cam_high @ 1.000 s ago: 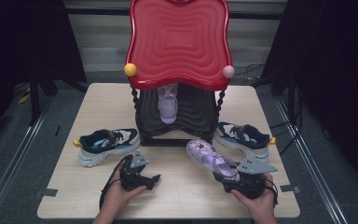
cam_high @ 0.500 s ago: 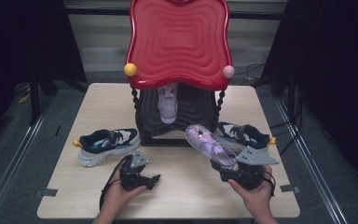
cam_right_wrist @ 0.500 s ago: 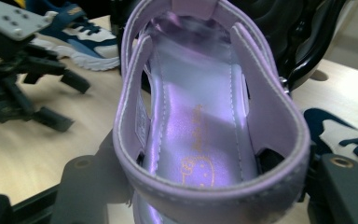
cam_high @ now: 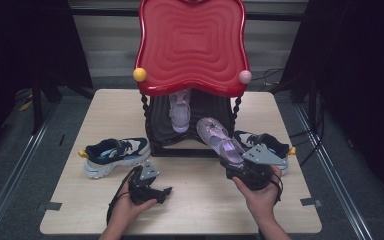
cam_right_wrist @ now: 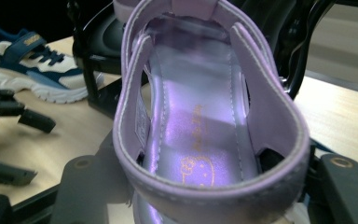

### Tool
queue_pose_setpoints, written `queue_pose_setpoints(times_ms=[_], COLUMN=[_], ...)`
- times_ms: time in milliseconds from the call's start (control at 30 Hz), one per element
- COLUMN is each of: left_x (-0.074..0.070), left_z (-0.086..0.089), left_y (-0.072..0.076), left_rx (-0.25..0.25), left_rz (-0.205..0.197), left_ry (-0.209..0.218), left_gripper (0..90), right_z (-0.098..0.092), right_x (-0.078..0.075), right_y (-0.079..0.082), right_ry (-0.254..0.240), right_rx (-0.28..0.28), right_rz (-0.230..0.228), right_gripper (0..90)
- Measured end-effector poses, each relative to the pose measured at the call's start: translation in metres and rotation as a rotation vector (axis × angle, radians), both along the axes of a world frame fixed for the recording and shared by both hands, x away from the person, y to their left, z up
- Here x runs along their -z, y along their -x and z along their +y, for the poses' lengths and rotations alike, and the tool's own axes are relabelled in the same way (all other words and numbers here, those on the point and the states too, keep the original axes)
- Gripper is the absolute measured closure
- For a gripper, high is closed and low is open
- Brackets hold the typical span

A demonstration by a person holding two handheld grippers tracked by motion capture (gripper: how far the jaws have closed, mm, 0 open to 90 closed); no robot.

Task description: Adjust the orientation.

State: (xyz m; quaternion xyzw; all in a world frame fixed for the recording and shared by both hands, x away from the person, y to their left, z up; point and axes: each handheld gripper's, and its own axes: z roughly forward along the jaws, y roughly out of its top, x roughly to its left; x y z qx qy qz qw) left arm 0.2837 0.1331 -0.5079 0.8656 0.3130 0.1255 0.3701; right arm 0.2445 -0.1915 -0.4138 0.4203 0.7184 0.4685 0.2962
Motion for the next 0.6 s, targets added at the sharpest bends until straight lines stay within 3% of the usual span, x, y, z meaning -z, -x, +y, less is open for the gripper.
queue_pose_setpoints(times_ms=[600], left_x=[0.0], left_z=[0.0], left_y=[0.0], left_rx=[0.0], left_rz=[0.0], left_ry=[0.001], left_gripper=[14.4], right_z=[0.015], right_x=[-0.002], right_y=[-0.018], right_ry=[-0.02], right_rx=[0.115], right_rz=[-0.048], right_gripper=[36.9])
